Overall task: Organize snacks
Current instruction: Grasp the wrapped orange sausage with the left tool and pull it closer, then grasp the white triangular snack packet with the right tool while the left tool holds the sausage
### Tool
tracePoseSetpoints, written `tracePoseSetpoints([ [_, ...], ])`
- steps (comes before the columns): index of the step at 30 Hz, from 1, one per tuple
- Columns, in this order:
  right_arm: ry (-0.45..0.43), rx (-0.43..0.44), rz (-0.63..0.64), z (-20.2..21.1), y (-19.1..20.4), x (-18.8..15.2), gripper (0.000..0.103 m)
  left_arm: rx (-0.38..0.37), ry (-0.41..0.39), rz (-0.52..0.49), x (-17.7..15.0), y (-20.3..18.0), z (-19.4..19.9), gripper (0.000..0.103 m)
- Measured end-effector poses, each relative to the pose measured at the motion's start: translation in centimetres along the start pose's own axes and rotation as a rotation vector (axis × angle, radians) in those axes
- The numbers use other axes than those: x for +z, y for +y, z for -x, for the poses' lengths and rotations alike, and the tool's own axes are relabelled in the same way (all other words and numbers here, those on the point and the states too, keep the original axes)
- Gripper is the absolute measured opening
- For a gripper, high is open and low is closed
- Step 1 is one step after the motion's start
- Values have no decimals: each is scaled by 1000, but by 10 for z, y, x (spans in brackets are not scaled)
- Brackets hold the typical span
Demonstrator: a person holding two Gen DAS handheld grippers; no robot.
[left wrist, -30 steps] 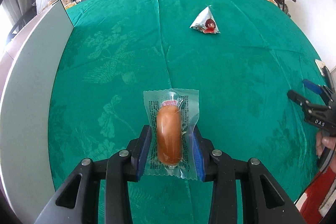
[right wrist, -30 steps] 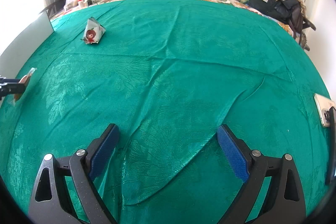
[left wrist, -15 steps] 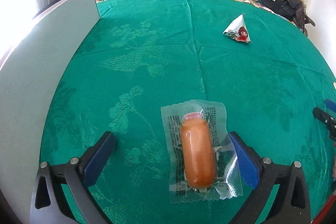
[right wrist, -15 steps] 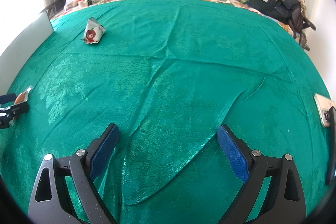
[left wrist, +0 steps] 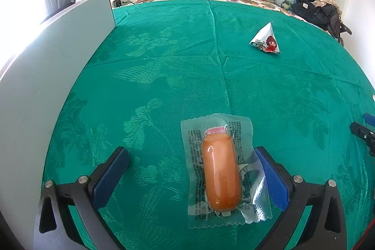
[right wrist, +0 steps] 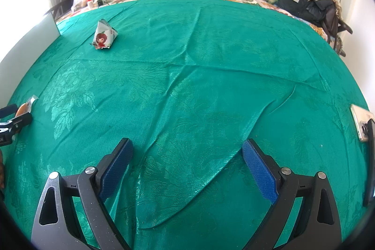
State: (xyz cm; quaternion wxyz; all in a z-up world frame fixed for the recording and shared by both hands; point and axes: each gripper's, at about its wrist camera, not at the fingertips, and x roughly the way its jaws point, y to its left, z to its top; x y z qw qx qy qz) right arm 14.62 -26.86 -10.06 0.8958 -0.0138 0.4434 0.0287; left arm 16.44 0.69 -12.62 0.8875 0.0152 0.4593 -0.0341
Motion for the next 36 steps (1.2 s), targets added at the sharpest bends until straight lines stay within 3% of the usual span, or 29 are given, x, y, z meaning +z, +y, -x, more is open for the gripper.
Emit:
tracePoseSetpoints([
  [10,1,-7,4,2,2,0,95,0,0,0,0,0,0,103],
  [13,-32,76,-24,9,10,11,95,-1,0,0,0,0,0,103],
  [18,-58,216,12,-16,52,71,94,-1,0,-1,0,1,0,103],
  [23,-31,257,123,-67,105,138,92,-1,0,-1,0,1,0,103],
  [27,34,246,112,-98,128,159,90,-2,0,0,0,1,0,103],
  [28,50,239,122,-103,132,160,63,-2,0,-1,0,1,0,103],
  [29,57,223,127,-104,133,159,44,-2,-1,0,-1,0,0,103],
  [30,42,227,118,-100,131,158,42,-2,-1,0,-1,0,1,103],
  [31,36,238,109,-95,127,156,33,-2,-1,0,-1,0,1,103],
  [35,4,300,48,-59,105,134,33,-14,20,-22,-2,-3,3,102],
  [36,-8,317,27,-47,96,125,33,-22,27,-32,-4,-5,6,93],
])
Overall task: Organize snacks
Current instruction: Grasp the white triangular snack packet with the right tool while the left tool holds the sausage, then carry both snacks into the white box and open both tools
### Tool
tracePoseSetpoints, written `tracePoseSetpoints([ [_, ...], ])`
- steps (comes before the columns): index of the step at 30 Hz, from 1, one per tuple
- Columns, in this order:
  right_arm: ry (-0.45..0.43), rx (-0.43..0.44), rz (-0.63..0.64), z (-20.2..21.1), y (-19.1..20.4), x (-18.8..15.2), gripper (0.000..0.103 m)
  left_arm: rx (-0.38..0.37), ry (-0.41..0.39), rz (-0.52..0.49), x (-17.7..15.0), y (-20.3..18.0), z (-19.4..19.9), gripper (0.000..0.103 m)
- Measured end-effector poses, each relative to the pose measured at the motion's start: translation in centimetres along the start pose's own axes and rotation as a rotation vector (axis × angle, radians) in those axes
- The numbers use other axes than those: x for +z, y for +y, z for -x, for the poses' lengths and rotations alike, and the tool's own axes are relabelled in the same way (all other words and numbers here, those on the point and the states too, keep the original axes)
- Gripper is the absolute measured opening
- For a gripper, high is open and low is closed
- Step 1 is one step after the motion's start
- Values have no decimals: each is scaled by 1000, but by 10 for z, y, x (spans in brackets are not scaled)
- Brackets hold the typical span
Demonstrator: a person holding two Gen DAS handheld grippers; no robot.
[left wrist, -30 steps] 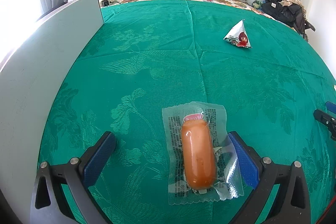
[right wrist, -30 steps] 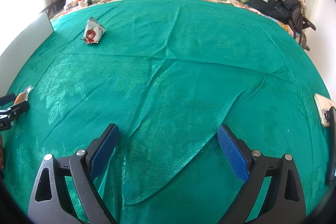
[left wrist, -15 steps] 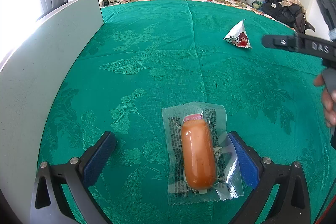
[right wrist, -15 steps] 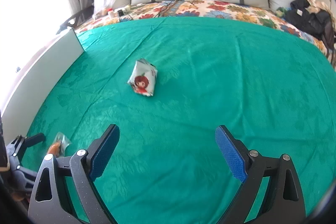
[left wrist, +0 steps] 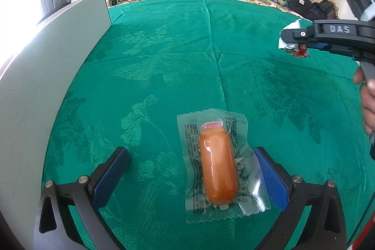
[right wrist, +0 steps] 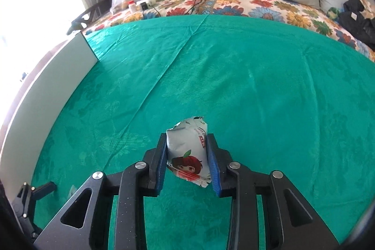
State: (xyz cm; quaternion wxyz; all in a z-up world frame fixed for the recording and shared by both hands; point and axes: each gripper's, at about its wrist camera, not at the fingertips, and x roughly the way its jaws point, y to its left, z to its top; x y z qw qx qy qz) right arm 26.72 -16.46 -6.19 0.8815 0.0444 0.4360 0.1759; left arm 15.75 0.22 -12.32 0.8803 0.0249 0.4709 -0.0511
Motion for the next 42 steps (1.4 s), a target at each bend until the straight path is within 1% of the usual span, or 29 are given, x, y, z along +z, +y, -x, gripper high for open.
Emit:
tracePoseSetpoints([
  [1,-13,13,-17,15,-4,-10,33,-18,-7,-22,-2,-4,6,82],
  [2,-23,26,-34,29,-8,-22,33,-38,-12,-56,-4,-9,12,52],
  [3,-34,36,-51,43,-12,-33,33,-43,-2,-82,-5,-14,15,47],
  [4,-44,38,-67,57,-15,-45,33,-58,7,-88,-5,-15,18,44],
  [5,-54,42,-86,69,-19,-56,33,-78,2,-77,-6,-14,22,42],
  [6,-65,45,-110,81,-23,-66,33,-97,3,-54,-6,-10,26,36],
  [7,-79,44,-135,92,-26,-76,33,-116,-3,-24,-5,-7,31,29],
  [9,-103,38,-178,108,-32,-92,33,-178,15,45,-4,2,39,29],
  [10,-111,32,-192,114,-33,-100,33,-191,18,64,-5,4,42,29],
  [12,-100,27,-212,117,-34,-113,33,-196,27,65,-10,5,47,29],
  [14,-68,31,-220,113,-34,-118,33,-200,28,71,-17,7,55,29],
  [16,-57,26,-208,112,-30,-121,33,-219,20,101,-23,13,65,29],
  [20,-73,44,-179,116,-14,-122,33,-254,-10,128,-25,21,92,29],
  [25,-64,53,-124,117,7,-127,33,-293,-82,134,-19,29,131,29],
  [31,-59,59,-67,119,28,-129,33,-327,-146,199,-10,53,166,29],
  [35,-74,69,0,126,50,-123,33,-327,-203,256,-4,84,190,29],
  [39,-84,114,74,132,85,-107,33,-303,-249,310,4,130,212,29],
  [40,-87,132,96,133,97,-102,33,-280,-258,316,5,146,217,29],
  [42,-88,185,132,135,124,-89,33,-207,-269,321,9,174,224,29],
])
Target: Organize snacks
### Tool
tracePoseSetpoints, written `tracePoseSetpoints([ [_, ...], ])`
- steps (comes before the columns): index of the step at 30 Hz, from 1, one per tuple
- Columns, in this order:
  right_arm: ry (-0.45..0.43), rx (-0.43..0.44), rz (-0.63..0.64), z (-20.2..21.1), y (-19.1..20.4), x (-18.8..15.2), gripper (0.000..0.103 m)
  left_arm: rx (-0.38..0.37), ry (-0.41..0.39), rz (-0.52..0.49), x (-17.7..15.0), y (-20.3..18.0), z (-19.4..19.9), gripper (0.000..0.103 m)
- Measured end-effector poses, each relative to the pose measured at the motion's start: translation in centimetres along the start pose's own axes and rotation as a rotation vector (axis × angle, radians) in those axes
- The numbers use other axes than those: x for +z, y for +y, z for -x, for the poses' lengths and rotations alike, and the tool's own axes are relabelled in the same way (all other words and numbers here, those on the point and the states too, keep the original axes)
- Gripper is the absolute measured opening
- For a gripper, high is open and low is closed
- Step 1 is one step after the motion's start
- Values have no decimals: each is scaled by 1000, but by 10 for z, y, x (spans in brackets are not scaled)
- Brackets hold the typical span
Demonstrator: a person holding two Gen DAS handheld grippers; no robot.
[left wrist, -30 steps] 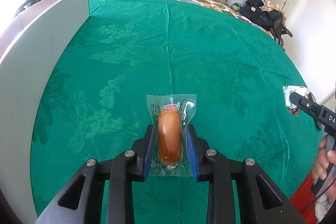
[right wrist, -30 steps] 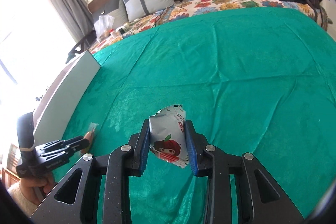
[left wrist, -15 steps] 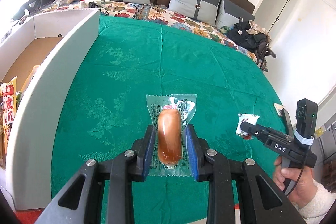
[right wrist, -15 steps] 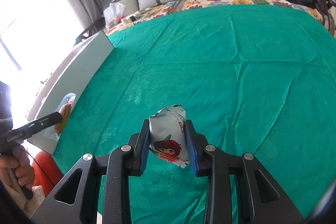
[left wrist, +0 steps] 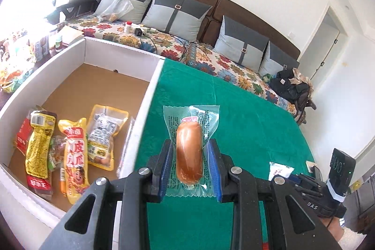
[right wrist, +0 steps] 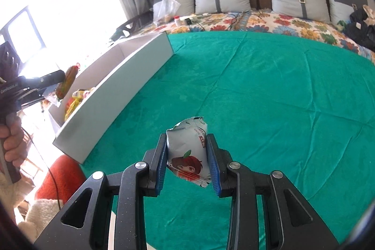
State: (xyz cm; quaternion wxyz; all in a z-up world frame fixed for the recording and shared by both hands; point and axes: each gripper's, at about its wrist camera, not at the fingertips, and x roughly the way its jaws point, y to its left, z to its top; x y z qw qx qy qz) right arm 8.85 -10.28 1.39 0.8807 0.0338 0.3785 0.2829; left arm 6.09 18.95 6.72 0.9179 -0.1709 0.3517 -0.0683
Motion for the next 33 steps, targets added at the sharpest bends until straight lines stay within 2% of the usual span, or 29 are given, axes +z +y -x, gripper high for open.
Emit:
tracePoseSetpoints([
  [3,-4,107,33,-10,43,28,33,90,-12,9,17,43,11,30],
  [6,4,205,91,-28,95,55,33,179,2,51,20,91,14,30],
  [9,50,296,148,-52,145,74,34,248,34,92,9,131,11,31],
  [12,115,335,196,-85,187,83,35,298,71,107,-11,153,3,33],
  [15,209,354,182,-121,210,83,39,345,104,102,-25,162,-5,39],
  [17,270,366,130,-142,214,80,59,375,114,92,-31,165,-6,47],
  [19,289,358,88,-148,207,80,59,396,101,81,-32,164,-2,62],
  [20,282,351,82,-146,206,80,59,416,86,73,-32,162,1,76],
  [21,272,339,84,-143,204,82,59,441,63,61,-30,158,5,85],
  [27,203,210,148,-118,193,92,64,578,-51,-18,-18,128,30,103],
  [29,174,175,162,-111,191,94,71,632,-76,-23,-14,121,38,103],
  [31,153,144,184,-106,191,95,72,706,-107,3,-12,118,48,103],
  [33,133,115,208,-103,193,95,77,755,-169,24,-14,116,63,103],
])
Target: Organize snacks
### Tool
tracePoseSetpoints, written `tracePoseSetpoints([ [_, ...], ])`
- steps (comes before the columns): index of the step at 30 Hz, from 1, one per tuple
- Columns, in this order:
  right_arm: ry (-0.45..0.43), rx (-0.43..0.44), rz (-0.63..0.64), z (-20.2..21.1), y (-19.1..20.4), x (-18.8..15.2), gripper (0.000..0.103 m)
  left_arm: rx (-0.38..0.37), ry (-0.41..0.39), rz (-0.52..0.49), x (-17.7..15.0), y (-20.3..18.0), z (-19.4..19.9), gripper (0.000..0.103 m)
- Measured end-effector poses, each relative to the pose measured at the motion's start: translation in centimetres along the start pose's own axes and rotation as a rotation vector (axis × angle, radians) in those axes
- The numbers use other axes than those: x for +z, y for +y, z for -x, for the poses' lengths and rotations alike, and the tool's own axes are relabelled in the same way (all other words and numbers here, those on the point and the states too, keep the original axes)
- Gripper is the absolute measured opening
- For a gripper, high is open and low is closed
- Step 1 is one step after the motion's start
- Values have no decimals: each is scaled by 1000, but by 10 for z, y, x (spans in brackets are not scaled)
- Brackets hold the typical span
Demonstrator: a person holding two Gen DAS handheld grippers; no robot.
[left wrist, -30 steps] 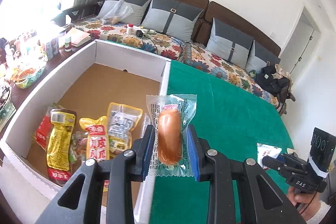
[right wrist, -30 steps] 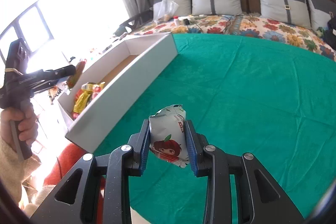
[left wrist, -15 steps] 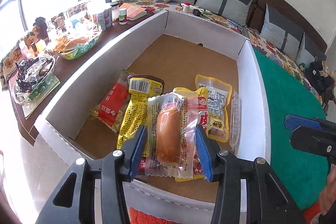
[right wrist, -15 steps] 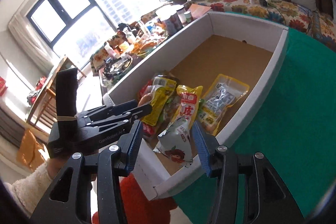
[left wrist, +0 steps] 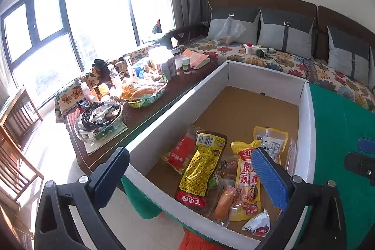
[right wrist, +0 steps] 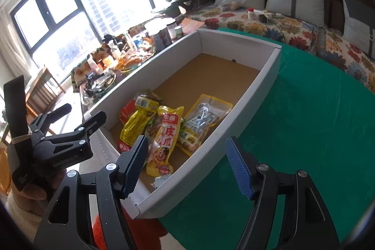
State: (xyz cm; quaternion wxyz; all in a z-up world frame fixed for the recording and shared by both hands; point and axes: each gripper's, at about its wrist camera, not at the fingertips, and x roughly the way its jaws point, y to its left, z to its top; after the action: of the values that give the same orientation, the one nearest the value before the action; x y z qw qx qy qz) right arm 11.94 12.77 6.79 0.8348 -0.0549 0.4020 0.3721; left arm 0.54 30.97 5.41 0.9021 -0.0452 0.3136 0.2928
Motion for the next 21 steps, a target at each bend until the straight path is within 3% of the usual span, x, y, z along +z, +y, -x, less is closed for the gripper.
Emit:
tracePoseSetpoints([
  [2,-9,-35,19,1,2,1,80,11,-29,47,-1,10,9,103],
  [4,-6,-74,33,-1,6,0,80,-11,24,71,0,17,8,103],
  [6,-2,-91,41,-3,10,-1,80,-29,54,55,1,19,7,103],
  [13,-1,-113,96,-5,34,-2,81,47,84,-4,-5,15,6,103],
  [21,5,-131,112,-10,44,3,81,9,96,14,-4,22,4,103],
])
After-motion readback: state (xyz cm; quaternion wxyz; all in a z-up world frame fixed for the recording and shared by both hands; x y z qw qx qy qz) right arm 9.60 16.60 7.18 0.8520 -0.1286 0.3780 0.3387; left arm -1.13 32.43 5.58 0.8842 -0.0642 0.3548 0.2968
